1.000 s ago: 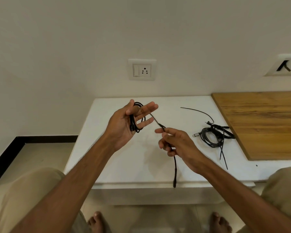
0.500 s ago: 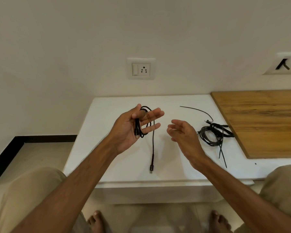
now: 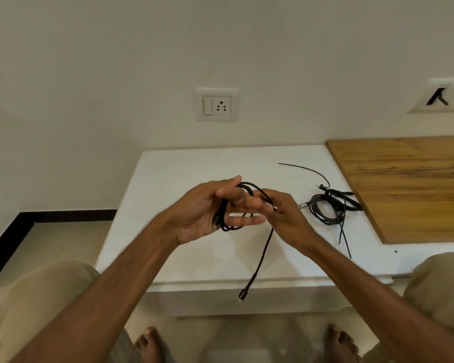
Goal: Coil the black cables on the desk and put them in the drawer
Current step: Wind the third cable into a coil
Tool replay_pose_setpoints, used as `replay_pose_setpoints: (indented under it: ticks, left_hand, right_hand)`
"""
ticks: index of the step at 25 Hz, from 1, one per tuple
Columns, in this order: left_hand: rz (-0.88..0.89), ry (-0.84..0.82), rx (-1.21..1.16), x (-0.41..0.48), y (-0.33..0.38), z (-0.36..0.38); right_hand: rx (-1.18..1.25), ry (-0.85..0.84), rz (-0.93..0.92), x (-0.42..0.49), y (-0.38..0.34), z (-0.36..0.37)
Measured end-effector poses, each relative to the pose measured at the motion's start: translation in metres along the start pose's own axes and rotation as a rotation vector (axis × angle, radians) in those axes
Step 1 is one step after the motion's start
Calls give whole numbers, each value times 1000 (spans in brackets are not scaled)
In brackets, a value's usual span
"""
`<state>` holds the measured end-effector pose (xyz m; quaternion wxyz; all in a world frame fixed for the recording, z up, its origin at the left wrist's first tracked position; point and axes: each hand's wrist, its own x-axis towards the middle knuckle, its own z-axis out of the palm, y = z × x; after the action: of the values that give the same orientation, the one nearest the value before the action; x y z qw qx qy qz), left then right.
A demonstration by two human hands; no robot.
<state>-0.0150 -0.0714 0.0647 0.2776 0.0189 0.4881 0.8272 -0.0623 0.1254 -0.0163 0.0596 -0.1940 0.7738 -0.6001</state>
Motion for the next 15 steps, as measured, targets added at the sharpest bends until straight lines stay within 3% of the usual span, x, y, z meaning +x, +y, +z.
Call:
replay_pose_setpoints:
  ticks: [4, 7, 10, 15]
  left_hand:
    - [40, 209, -23, 4, 6, -21]
    - [64, 323, -34, 7, 8, -36]
    - [84, 381, -55, 9, 10, -41]
    - [72, 375, -75, 10, 7, -38]
  right_hand:
    - [-95, 12, 27, 1, -2, -4]
    - [-191, -74, -20, 3, -2, -14]
    - [-170, -167, -3, 2, -6, -23]
    - [-157, -182, -5, 0, -13, -23]
